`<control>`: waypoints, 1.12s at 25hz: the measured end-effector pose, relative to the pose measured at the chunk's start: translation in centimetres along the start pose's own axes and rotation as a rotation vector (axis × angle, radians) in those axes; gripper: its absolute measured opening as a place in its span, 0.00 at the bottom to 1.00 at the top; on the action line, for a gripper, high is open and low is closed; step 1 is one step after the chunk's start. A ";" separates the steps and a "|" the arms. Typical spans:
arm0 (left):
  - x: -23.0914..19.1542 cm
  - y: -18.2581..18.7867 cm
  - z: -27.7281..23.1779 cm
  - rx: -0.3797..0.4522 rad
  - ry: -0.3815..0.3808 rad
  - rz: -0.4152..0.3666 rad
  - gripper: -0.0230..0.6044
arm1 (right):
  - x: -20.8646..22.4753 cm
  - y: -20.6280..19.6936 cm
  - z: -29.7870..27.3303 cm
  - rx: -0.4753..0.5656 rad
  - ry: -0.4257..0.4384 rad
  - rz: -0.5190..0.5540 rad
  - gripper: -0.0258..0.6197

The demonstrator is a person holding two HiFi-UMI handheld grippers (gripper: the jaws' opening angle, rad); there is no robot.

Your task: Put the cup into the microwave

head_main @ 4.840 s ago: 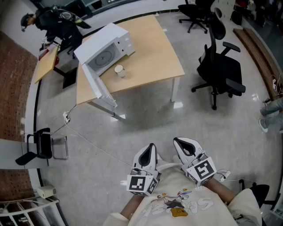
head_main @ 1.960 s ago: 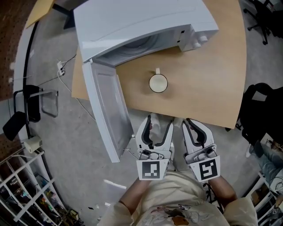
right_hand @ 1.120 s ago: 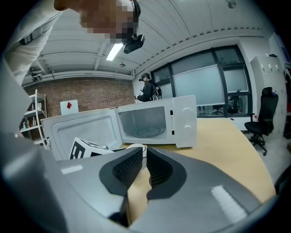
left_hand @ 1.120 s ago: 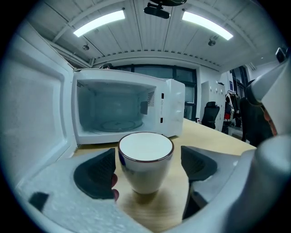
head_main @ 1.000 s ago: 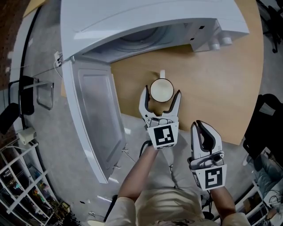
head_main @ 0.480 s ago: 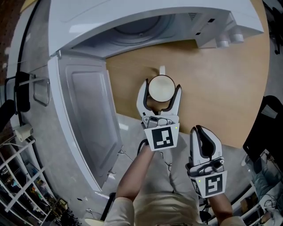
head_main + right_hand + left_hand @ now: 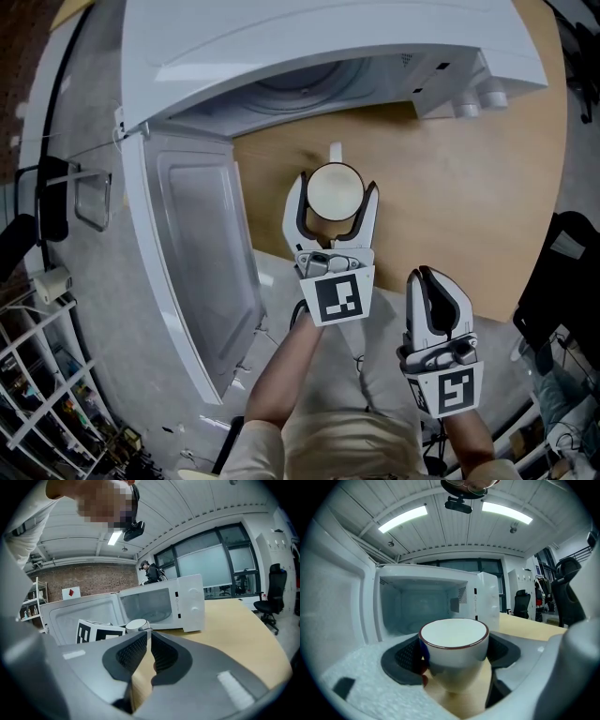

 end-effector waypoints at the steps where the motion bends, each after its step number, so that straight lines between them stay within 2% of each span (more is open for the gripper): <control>1: -0.4 0.5 -0.1 0.011 0.011 0.005 0.66 | 0.0 0.2 -0.1 0.003 0.001 -0.001 0.10; 2: -0.8 1.0 -0.3 0.028 0.031 0.027 0.66 | -0.1 0.5 -0.1 0.005 0.003 -0.001 0.10; 5: -2.4 2.2 -1.0 0.101 0.124 0.184 0.66 | -0.2 1.2 -0.2 0.009 0.007 -0.004 0.10; 6: -3.0 2.6 -1.3 0.112 0.145 0.204 0.66 | -0.3 1.4 -0.3 0.008 0.010 -0.010 0.10; 15: -8.7 4.7 -5.3 0.091 0.232 0.123 0.66 | -1.5 3.4 -1.5 0.038 0.056 -0.009 0.10; 21: -11.1 3.6 -7.6 0.058 0.258 0.135 0.66 | -2.9 4.6 -2.9 0.078 0.066 0.004 0.10; 28: -12.3 3.8 -8.9 0.057 0.259 0.138 0.66 | -4.3 6.3 -6.3 0.138 0.077 0.019 0.09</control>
Point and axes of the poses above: the fingertips, and each gripper's own axes: z backward along the fingers, x to its right, y out of its top, the point moved 6 cm from there along z, backward along the fingers, and after that the axes turned 12 degrees about -y, right-handed, at the moved point
